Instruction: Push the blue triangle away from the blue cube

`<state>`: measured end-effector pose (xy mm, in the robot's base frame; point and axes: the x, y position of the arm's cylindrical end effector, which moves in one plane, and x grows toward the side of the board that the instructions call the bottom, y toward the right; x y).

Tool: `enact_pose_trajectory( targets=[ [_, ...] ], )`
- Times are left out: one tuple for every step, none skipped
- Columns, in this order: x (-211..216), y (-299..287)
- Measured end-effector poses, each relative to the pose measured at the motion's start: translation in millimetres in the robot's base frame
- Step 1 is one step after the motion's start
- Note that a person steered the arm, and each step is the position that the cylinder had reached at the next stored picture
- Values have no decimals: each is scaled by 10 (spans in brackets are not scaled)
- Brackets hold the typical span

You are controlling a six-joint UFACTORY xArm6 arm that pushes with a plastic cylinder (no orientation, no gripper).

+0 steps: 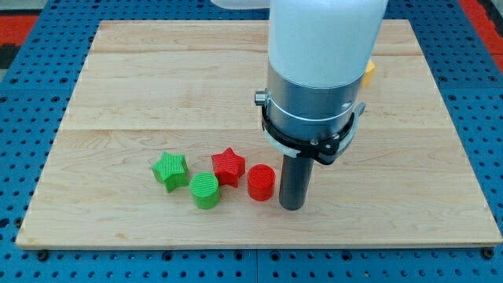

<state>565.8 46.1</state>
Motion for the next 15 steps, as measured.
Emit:
enact_pose_trajectory(
  targets=[
    [2,0],
    [-78,24],
    [-635,279],
    [-963,773],
    [-1392,1007],
    [-1425,1011],
    [-1609,1084],
    [-1902,1274],
    [-2063,831],
    [-2268,20],
    [-2435,123],
    [-2435,-584],
    [-2771,-461],
    [-3424,56],
    [-3503,564]
  ],
)
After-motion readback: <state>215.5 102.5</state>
